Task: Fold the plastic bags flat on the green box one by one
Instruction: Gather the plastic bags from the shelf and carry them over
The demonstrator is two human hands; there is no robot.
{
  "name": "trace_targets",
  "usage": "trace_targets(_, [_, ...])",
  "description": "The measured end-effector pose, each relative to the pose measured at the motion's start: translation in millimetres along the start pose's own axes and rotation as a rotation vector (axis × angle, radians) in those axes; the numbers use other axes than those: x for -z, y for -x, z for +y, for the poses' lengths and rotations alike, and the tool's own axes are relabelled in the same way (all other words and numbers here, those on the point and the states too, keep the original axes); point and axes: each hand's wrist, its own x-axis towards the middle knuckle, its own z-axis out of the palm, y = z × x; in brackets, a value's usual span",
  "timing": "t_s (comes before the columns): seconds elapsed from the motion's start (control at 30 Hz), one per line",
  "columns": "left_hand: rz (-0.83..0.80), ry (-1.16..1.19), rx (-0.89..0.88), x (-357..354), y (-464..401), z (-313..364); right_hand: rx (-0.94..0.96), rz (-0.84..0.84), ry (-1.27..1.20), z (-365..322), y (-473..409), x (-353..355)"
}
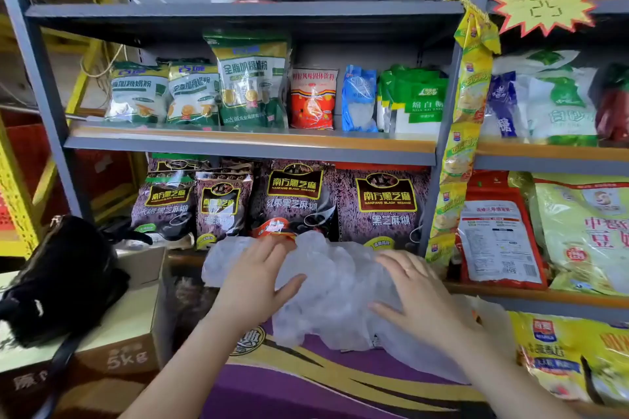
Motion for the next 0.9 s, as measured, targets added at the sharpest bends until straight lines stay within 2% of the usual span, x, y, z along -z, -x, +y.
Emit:
trace_targets(0.13, [-0.323, -0.06, 0.148, -28, -17, 1, 0.074, -0.258, 0.126, -1, -25, -5])
trace_targets(0.23, [-0.403, 0.047, 0.228, -49, -8, 2, 0.086, -0.385, 0.103, 10, -35, -28])
trace_targets(0.3, [-0.445, 0.129, 0.242, -57, -3, 8, 0.031, -0.471, 0.025, 13, -37, -41])
trace_targets(0.37, [-0.473, 0.135, 0.231, -68, 0, 12, 0.028, -0.535, -0.019, 9, -37, -50])
trace_targets(0.53, [-0.514, -0.042, 0.236, -91, 3, 12, 0.04, -0.486, -0.098, 7, -38, -53])
trace_targets(0.67, [-0.617, -0.112, 0.132, -88, -4, -1, 0.13, -0.39, 0.089, 35, -33, -38])
trace_targets(0.8, [-0.631, -0.169, 0.109, -90, -9, -10, 0.024, -0.621, 0.026, 59, -22, -33])
trace_targets(0.9, [-0.475, -0.153, -0.003, -98, -6, -17, -0.007, -0.648, -0.02, 53, -14, -47])
